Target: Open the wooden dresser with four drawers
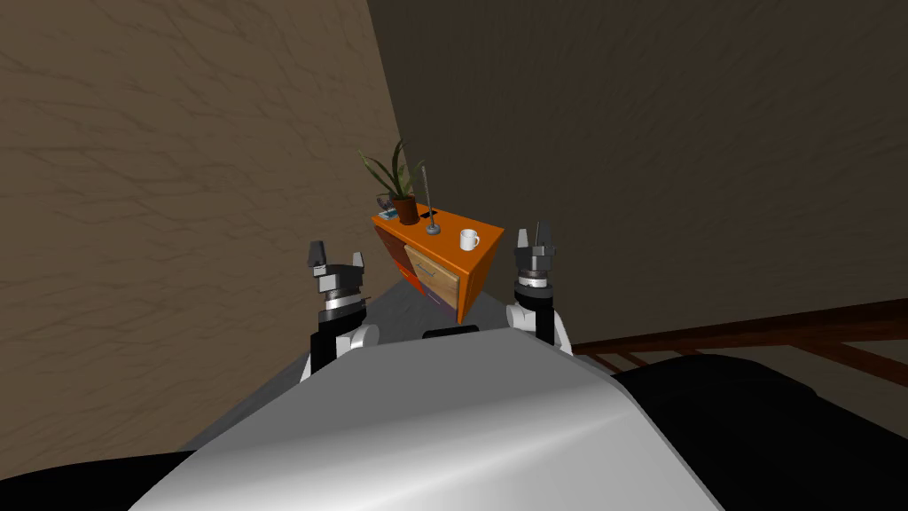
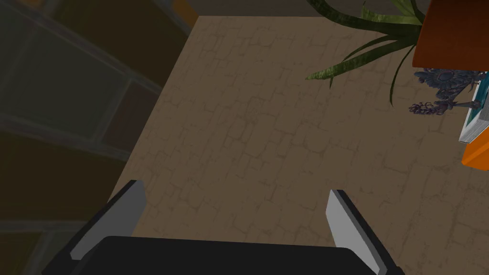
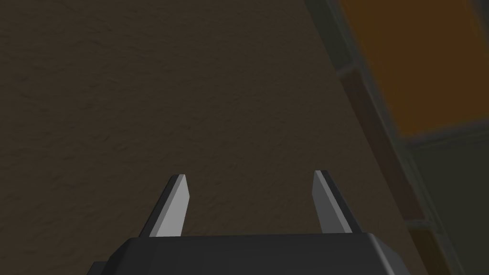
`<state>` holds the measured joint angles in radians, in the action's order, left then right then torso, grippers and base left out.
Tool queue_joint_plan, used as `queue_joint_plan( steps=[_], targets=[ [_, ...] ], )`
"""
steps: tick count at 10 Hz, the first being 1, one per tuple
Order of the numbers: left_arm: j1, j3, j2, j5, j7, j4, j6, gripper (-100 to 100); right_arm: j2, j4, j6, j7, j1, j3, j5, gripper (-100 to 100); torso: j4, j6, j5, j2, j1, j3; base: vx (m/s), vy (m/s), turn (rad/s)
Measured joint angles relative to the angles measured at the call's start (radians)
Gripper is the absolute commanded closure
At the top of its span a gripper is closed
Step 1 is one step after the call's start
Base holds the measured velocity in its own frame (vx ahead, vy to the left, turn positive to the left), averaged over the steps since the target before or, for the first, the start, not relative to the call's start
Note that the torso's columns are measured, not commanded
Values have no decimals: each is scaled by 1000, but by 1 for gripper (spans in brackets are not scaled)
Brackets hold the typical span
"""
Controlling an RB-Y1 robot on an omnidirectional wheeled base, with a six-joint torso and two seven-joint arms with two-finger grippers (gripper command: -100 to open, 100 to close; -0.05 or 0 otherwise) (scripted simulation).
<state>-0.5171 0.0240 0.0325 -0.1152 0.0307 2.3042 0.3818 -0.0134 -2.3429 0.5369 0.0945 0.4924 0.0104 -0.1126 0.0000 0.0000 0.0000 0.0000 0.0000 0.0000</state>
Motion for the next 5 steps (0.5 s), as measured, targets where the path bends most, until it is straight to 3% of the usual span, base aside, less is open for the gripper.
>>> queue_joint_plan(
  steps=[2,5],
  targets=[
    [0,0,0,0,0,0,0,0,0,0,0,0,0,0,0,0,105,0,0,104,0,-209,0,0,0],
    [0,0,0,0,0,0,0,0,0,0,0,0,0,0,0,0,322,0,0,322,0,-644,0,0,0]
  ],
)
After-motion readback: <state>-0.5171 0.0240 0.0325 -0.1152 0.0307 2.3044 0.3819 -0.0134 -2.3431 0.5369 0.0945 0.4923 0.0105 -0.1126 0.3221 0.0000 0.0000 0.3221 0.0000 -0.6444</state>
